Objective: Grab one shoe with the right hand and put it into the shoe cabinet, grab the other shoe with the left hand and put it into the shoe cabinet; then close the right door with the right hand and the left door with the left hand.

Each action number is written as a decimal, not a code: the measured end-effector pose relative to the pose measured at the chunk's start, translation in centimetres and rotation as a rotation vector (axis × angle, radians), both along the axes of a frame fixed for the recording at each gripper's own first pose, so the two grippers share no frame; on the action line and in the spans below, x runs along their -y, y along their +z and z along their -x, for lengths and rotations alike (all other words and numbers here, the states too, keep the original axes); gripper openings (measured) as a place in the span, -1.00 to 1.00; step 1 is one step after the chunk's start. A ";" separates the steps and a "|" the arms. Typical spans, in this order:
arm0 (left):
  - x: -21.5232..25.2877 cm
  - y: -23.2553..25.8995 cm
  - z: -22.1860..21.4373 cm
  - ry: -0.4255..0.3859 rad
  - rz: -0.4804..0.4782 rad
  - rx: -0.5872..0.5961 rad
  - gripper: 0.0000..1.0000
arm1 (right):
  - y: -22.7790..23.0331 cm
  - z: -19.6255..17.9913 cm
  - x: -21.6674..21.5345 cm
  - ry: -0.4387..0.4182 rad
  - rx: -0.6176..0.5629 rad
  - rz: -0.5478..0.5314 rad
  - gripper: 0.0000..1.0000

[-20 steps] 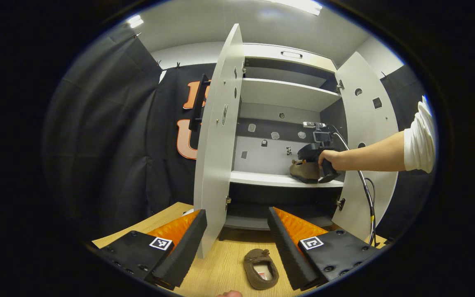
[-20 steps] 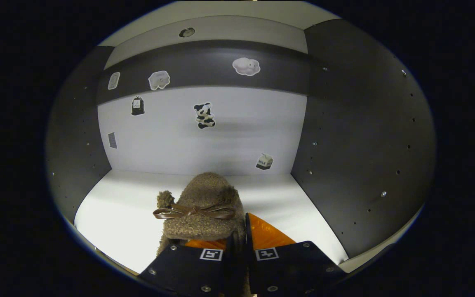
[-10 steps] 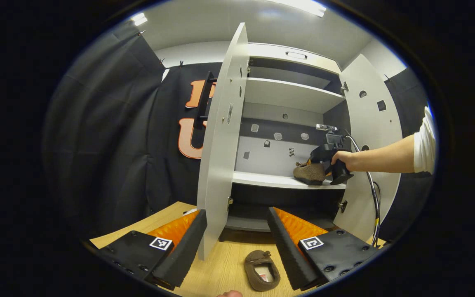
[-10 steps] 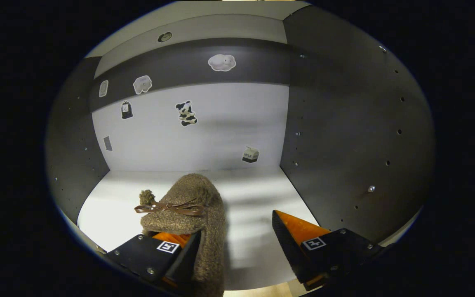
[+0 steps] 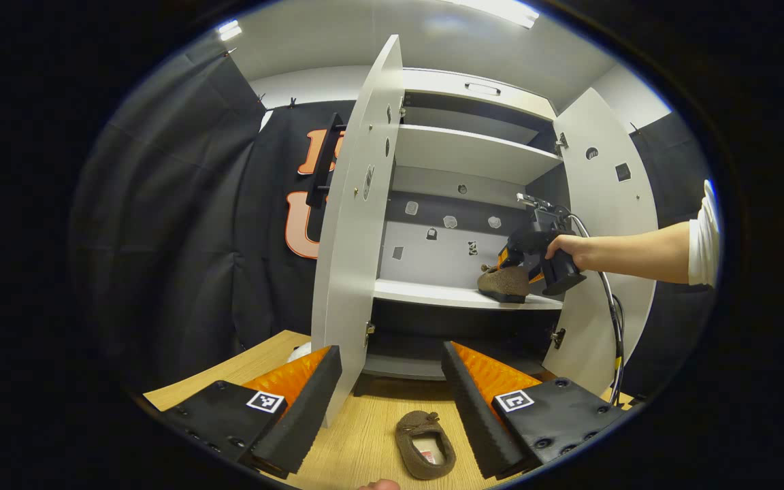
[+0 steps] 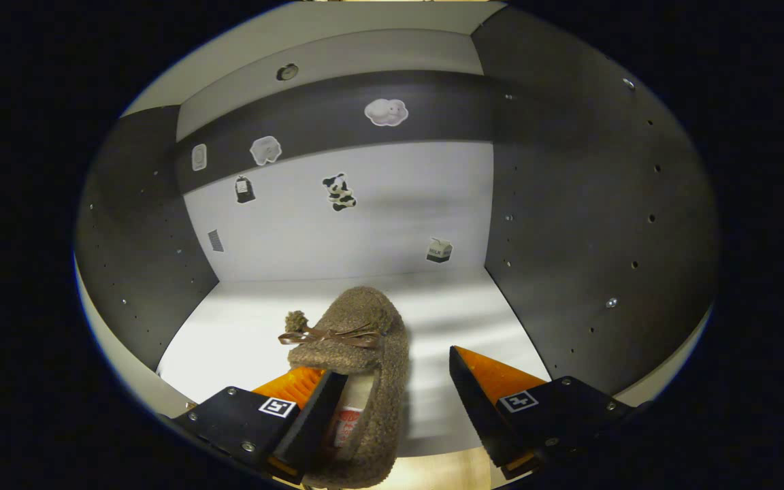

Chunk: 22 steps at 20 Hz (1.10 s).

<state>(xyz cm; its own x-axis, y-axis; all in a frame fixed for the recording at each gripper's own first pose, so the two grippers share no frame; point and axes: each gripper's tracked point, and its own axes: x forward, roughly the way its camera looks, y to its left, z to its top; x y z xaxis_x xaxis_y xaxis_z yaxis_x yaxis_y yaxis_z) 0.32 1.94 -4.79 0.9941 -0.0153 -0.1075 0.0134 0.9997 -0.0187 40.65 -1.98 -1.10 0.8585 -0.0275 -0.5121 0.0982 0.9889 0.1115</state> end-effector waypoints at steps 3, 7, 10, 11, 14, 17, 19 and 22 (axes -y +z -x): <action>0.0 0.0 0.1 -0.001 -0.003 -0.003 0.93 | 3.2 2.0 -1.6 0.056 0.100 0.036 0.85; -0.1 0.1 0.0 -0.006 -0.011 0.002 0.94 | 9.1 5.9 -2.6 0.089 0.256 0.063 0.85; 0.2 0.4 0.0 -0.011 -0.007 0.008 0.94 | 13.1 10.0 -3.0 0.112 0.363 0.074 0.85; 0.4 0.4 -0.1 -0.015 -0.007 0.007 0.93 | 14.0 11.6 -3.0 0.118 0.393 0.078 0.85; 1.1 0.5 -0.4 -0.032 0.005 0.009 0.94 | 15.6 16.6 -2.9 0.125 0.483 0.090 0.85; 2.2 0.1 -0.7 -0.059 0.009 -0.002 0.89 | 14.5 21.5 -2.4 0.107 0.537 0.078 0.85; 3.0 0.1 -0.8 -0.075 0.010 -0.003 0.99 | 13.1 25.0 -2.3 0.091 0.550 0.073 0.85; 4.2 -0.5 -1.1 -0.100 0.013 -0.015 0.94 | 10.6 28.9 -1.7 0.066 0.580 0.092 0.85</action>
<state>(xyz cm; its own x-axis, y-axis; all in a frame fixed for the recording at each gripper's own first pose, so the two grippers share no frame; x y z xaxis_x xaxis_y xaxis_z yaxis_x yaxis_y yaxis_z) 1.37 -2.27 -5.27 0.9857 -0.1162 -0.1217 0.1130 0.9930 -0.0329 11.77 -0.28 9.54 0.9990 0.0135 0.0434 -0.0154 0.9990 0.0419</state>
